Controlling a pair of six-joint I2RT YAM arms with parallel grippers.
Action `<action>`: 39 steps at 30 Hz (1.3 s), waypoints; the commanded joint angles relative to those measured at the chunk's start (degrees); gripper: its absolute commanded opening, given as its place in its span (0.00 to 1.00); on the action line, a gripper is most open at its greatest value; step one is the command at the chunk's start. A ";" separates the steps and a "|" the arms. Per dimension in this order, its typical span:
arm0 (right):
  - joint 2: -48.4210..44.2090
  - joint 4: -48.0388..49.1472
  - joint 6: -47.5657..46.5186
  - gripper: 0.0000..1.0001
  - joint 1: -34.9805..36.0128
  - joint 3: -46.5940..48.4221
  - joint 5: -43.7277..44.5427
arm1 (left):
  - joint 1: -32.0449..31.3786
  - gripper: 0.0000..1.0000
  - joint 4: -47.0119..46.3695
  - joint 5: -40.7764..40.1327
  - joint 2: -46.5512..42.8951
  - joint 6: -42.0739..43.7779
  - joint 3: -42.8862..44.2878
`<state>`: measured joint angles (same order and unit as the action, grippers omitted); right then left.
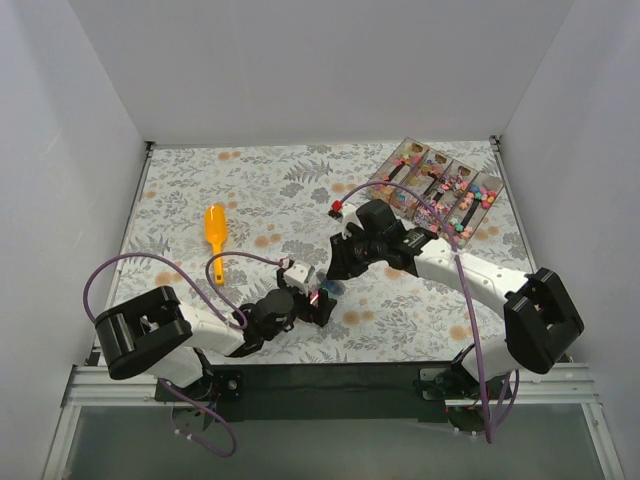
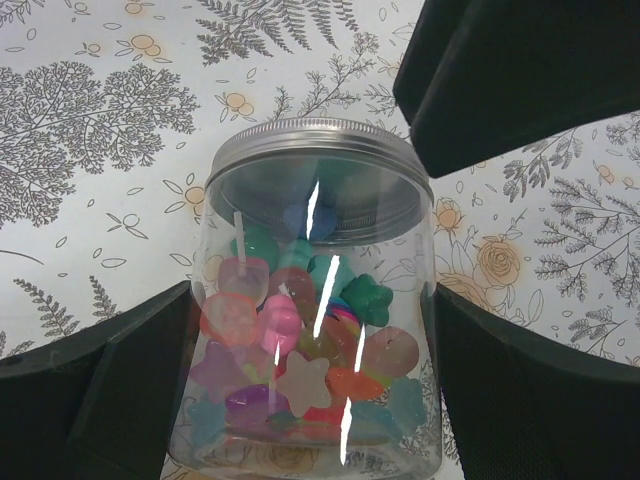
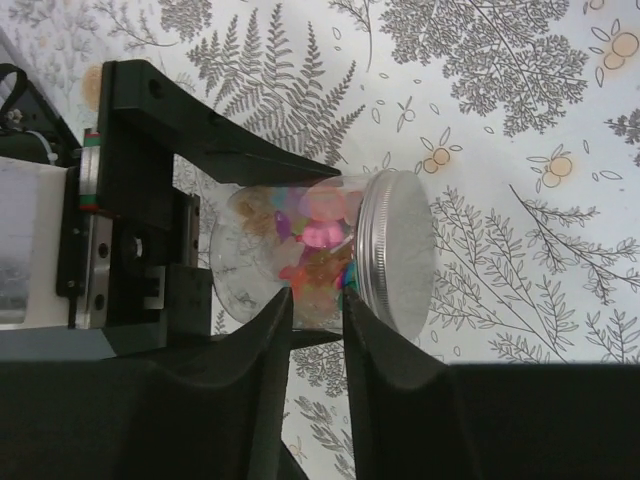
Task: Pack the candies
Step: Screw the bottle lid onto the packing bottle.
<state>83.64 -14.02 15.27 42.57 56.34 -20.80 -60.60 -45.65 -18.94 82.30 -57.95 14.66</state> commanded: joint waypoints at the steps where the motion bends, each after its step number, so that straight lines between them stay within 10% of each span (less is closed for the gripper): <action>1: -1.90 -0.92 1.08 0.35 -0.72 -1.48 -0.38 | 0.13 0.62 0.92 -0.92 -0.39 0.03 -2.00; 8: -1.37 2.15 0.38 0.62 -2.05 -3.51 -5.57 | 0.13 0.62 -1.46 -0.75 -0.39 -1.63 -4.90; 23: 1.88 7.60 8.64 0.72 -4.25 -5.01 -8.29 | 0.13 0.47 -11.65 2.50 3.91 -9.54 -12.28; 39: -2.25 12.79 20.14 0.79 -10.31 -11.86 -11.10 | 1.01 0.08 -12.27 -1.19 -3.37 -7.00 -10.35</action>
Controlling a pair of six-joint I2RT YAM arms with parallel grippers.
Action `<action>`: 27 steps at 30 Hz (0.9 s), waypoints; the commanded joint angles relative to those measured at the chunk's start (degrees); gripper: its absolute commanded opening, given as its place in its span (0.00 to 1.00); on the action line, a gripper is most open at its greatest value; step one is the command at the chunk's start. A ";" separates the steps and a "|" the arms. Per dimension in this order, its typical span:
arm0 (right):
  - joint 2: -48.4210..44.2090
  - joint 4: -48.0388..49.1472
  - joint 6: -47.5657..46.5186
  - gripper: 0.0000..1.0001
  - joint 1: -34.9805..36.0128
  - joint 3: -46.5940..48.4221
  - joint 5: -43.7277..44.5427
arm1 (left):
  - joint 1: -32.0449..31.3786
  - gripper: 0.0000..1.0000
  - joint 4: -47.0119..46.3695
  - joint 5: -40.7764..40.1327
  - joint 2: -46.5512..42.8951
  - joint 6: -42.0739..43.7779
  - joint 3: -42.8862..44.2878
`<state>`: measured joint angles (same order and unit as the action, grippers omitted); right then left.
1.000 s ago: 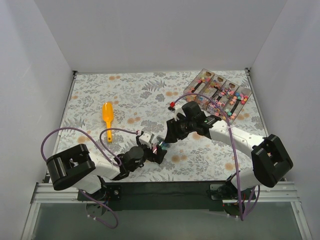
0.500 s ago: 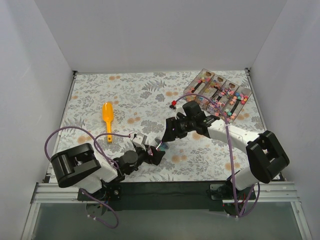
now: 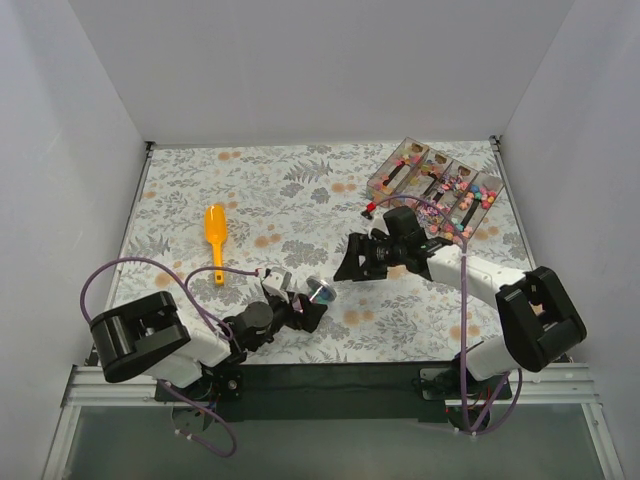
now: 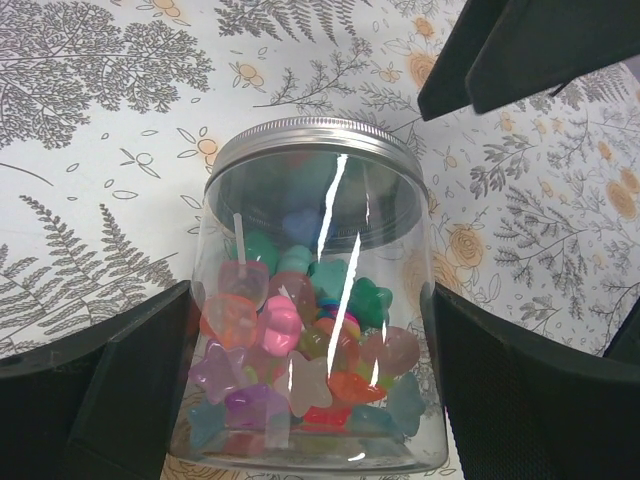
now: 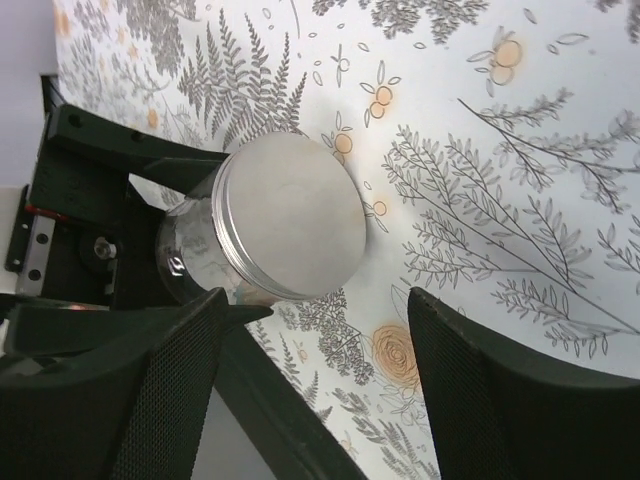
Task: Pack the candies
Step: Screw the bottle lid onto the packing bottle.
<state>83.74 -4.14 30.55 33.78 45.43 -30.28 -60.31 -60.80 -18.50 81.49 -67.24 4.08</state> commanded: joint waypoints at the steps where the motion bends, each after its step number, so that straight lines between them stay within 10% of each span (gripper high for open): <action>1: -2.97 3.52 6.01 0.81 -2.39 -1.74 -2.14 | 0.90 0.05 2.79 -1.28 -3.09 2.90 0.40; 13: -5.00 27.60 34.03 0.98 -3.98 -11.33 -5.49 | 1.52 0.00 2.44 0.04 -8.55 8.97 4.71; 27: 0.37 35.17 37.04 0.98 -3.98 -13.34 -8.84 | 1.69 0.00 1.64 0.57 -8.10 11.17 7.44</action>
<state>84.05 27.94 66.72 29.95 33.36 -38.22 -58.98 -56.53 -17.74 74.56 -57.54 9.13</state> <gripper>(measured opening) 0.983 0.863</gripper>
